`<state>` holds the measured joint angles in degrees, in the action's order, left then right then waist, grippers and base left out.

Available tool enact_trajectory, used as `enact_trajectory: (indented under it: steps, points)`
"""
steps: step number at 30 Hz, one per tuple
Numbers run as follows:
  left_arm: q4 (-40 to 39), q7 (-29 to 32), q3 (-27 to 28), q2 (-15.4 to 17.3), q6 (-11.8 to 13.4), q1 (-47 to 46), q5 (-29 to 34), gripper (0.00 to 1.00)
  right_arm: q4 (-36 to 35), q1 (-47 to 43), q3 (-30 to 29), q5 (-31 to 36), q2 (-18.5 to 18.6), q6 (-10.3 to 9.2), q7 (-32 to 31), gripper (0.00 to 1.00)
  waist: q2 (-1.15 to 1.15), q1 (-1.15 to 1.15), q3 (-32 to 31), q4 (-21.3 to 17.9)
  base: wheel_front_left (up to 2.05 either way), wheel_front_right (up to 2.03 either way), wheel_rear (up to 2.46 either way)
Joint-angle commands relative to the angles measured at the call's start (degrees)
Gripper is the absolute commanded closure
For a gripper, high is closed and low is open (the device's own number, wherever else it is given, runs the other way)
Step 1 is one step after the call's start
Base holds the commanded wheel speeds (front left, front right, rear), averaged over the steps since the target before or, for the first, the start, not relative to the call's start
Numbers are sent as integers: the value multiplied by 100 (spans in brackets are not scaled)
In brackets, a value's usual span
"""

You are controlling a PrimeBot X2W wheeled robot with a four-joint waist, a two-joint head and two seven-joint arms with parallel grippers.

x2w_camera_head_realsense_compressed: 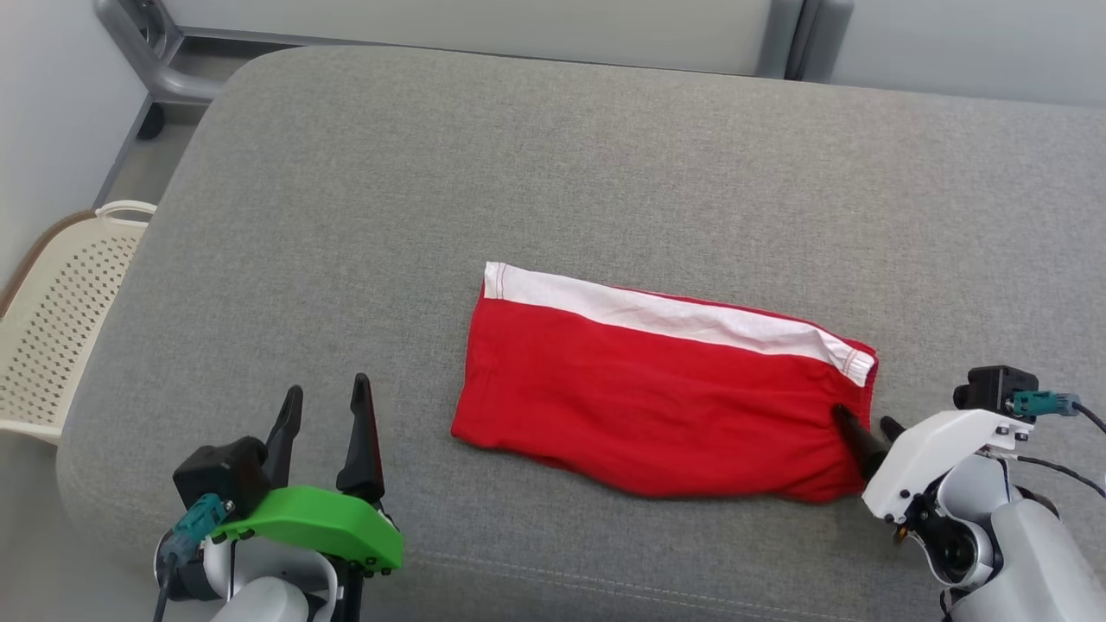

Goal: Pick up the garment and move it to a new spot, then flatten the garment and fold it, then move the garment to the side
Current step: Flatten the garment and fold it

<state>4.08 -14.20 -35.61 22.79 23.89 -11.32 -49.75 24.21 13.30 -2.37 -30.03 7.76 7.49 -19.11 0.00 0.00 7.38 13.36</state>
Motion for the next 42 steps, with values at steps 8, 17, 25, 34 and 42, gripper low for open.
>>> enact_trajectory:
  steps: [8, 17, 25, 34, 42]
  points:
    - [39, 20, -36, 47, -32, 68, 47, 0, 469, 236, 99, -755, 30, -1, 70, 62, 0, 0, -1, 95, 0, 0, 0]
    - [11, 76, -67, 114, 3, 104, 66, 0, 535, 523, 481, -1467, 381, -1, 16, 100, 0, 0, -83, -130, 0, 0, 0]
    - [-121, 114, -108, 155, 12, 42, 112, 0, 337, 721, 496, -1974, 971, -1, -457, 100, 0, 0, -97, -469, 0, 0, 0]
    - [-226, 167, -179, 125, -35, -104, 125, 0, 388, 751, 149, -1681, 1820, -1, -1134, 100, 0, 0, -37, -872, 0, 0, 0]
    - [-226, 137, -112, 94, -88, -144, 33, 0, -197, 982, 83, -1263, 1498, -1, -1793, 100, 0, 0, 17, -1115, 0, 0, 0]
